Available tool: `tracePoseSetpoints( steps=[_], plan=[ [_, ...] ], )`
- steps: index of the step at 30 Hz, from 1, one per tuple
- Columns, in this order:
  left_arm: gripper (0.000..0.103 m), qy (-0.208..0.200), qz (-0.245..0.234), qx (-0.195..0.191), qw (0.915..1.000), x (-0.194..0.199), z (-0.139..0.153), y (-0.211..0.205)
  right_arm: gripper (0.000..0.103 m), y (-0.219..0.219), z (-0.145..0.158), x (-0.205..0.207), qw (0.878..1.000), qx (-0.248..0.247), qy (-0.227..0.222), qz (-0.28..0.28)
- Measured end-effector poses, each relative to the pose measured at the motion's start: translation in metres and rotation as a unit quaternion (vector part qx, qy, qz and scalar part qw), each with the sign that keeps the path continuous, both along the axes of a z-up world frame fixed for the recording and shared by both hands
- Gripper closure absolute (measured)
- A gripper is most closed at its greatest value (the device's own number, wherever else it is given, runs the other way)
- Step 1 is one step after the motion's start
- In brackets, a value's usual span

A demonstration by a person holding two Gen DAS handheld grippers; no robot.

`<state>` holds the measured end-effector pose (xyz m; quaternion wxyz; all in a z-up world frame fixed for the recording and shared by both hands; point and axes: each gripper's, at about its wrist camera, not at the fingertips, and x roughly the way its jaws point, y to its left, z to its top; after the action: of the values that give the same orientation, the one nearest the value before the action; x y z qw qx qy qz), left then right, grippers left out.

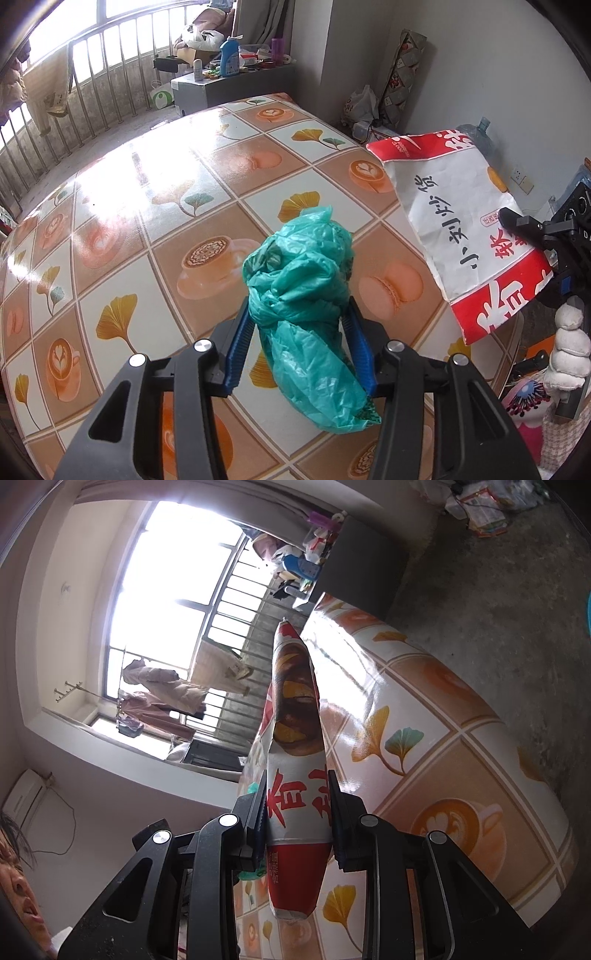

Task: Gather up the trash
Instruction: 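Grasp and lift the green plastic bag with the left gripper while the right gripper holds its packages, then carry the green bag and snack packages over the wastebasket and open both grippers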

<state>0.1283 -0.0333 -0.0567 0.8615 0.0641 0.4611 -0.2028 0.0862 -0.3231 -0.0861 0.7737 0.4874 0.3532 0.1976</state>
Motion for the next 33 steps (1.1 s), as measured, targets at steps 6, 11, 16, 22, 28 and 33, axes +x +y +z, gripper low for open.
tracePoseSetpoints(
  steps=[6, 11, 16, 22, 28, 33],
  plan=[
    [0.056, -0.011, -0.001, 0.004, 0.9999, -0.003, 0.005, 0.001, 0.077, 0.0, 0.001, 0.0, 1.0, 0.0, -0.003, 0.002],
    [0.056, -0.015, 0.0, 0.006, 0.9999, -0.007, 0.008, 0.001, 0.077, 0.001, 0.001, 0.0, 1.0, 0.0, -0.004, 0.002],
    [0.056, -0.018, 0.0, 0.003, 0.9998, -0.008, 0.012, 0.0, 0.077, -0.002, 0.002, 0.0, 1.0, 0.0, -0.008, 0.0],
    [0.056, -0.028, -0.026, -0.033, 0.9987, 0.001, 0.035, -0.011, 0.077, -0.038, 0.028, -0.015, 0.998, -0.023, -0.039, -0.054],
    [0.056, -0.027, -0.107, -0.081, 0.9906, 0.024, 0.066, -0.074, 0.077, -0.132, 0.068, -0.073, 0.968, -0.099, -0.06, -0.224],
    [0.056, 0.035, -0.185, -0.102, 0.9769, 0.045, 0.062, -0.171, 0.077, -0.18, 0.065, -0.109, 0.915, -0.211, 0.022, -0.343]
  ],
)
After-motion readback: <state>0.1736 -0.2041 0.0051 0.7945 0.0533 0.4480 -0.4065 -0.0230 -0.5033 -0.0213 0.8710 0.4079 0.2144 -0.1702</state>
